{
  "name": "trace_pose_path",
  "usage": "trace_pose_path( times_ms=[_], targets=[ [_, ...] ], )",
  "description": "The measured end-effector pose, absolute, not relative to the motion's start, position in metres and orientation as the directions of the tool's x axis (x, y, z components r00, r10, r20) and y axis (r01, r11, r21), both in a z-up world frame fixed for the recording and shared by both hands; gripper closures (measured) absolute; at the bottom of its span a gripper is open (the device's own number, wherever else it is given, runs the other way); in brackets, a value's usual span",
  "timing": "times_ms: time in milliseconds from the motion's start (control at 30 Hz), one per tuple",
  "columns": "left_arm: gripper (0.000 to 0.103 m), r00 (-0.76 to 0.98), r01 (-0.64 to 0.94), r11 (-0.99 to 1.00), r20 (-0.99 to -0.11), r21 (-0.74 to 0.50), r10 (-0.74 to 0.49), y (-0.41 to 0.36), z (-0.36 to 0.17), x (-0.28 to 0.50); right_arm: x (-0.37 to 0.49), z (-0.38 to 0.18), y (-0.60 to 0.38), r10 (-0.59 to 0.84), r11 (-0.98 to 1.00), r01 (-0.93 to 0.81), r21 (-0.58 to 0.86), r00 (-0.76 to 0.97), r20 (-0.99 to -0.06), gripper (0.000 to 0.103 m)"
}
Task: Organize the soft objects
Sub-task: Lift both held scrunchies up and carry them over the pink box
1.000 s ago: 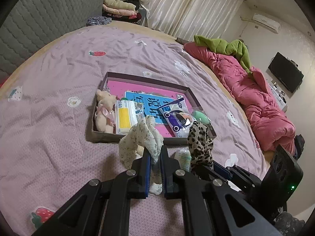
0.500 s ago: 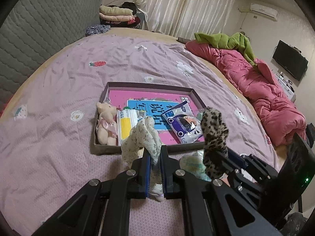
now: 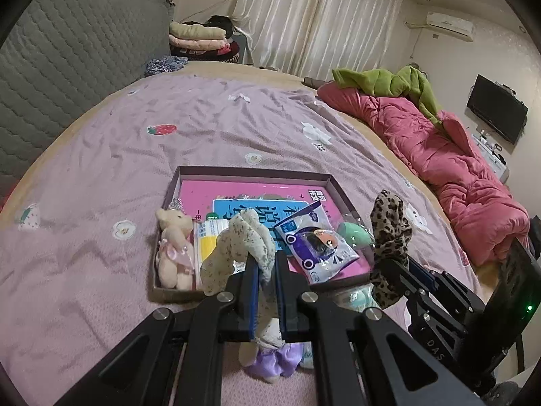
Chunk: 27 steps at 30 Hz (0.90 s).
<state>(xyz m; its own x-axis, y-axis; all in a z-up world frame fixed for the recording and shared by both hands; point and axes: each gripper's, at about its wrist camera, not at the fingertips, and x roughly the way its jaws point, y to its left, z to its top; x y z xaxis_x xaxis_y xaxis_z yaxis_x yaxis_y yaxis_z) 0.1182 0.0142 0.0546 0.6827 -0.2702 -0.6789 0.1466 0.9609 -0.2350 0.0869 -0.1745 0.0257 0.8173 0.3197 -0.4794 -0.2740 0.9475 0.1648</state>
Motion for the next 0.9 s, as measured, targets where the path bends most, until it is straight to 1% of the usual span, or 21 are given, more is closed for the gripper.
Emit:
trace_pose_path(
  times_ms=[167,433,767,900],
  targets=[
    [0.094,0.68,0.152,0.96,-0.68,-0.236,-0.275,0.007,0.05,0.126,0.091,0.028,-0.177,0.303,0.953,-0.26,0.157,0.831,-0.467,0.083],
    [0.094,0.693,0.163,0.953,-0.659,-0.254,-0.294,-0.004,0.051,0.145,0.103,0.028,-0.177,0.276,0.961,-0.242,0.133,0.848,-0.453,0.083],
    [0.094,0.68,0.164,0.956,-0.674,-0.245,-0.289,-0.019,0.036,0.17,0.117,0.021,-0.194,0.23,0.972,-0.183,0.145,0.86,-0.455,0.082],
    [0.094,0.671,0.168,0.937,-0.662,-0.305,-0.335,-0.02,0.032,0.181,0.12,0.019,-0.198,0.222,0.973,-0.169,0.155,0.863,-0.455,0.082]
  ],
)
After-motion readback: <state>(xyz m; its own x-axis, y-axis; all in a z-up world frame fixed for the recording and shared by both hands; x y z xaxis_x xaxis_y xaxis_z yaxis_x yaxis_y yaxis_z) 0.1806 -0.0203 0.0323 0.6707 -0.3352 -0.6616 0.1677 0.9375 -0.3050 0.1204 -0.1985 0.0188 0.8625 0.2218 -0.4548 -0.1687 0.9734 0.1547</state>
